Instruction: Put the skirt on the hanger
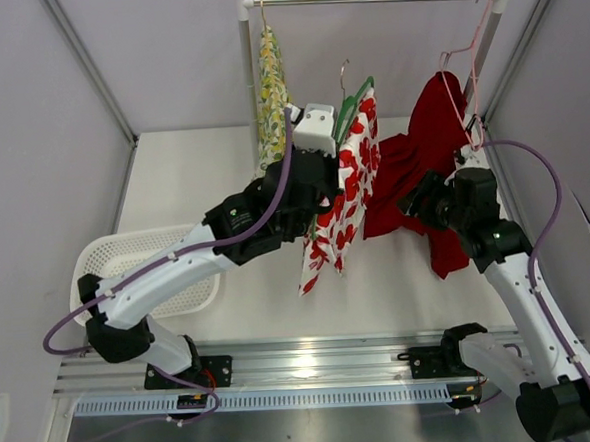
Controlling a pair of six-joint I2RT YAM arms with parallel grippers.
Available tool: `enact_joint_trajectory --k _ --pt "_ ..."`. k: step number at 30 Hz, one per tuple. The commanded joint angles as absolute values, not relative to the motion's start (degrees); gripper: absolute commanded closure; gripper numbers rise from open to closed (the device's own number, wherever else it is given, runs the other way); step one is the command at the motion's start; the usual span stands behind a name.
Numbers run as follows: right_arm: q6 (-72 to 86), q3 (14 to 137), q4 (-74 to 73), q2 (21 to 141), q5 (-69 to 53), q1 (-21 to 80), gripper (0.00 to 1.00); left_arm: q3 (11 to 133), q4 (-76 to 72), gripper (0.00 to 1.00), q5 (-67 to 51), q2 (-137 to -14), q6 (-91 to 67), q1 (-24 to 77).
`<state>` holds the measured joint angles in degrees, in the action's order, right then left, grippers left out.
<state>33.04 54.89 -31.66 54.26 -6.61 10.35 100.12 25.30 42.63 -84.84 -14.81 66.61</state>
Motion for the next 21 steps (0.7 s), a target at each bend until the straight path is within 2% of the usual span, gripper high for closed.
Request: enact_joint_trajectory --k 1,6,12,21 --pt "33.13 57.83 -31.81 50.02 -8.26 11.86 0.38 108.80 21.70 1.00 46.50 -88.76 -11.95 65.83" --pt "32.35 56.08 -33.31 49.13 -9.32 11.95 0.33 118.73 23.12 1.00 44.21 -94.21 -11.43 64.34" --pt "31.64 52.66 -32.44 48.17 -8.87 12.04 0.31 119.09 21.36 1.00 43.68 -95.36 -11.25 62.76" --pt "29.97 46.24 -31.82 43.42 -10.81 12.04 0.22 119.18 19.34 1.00 40.34 -95.36 -10.37 59.50"
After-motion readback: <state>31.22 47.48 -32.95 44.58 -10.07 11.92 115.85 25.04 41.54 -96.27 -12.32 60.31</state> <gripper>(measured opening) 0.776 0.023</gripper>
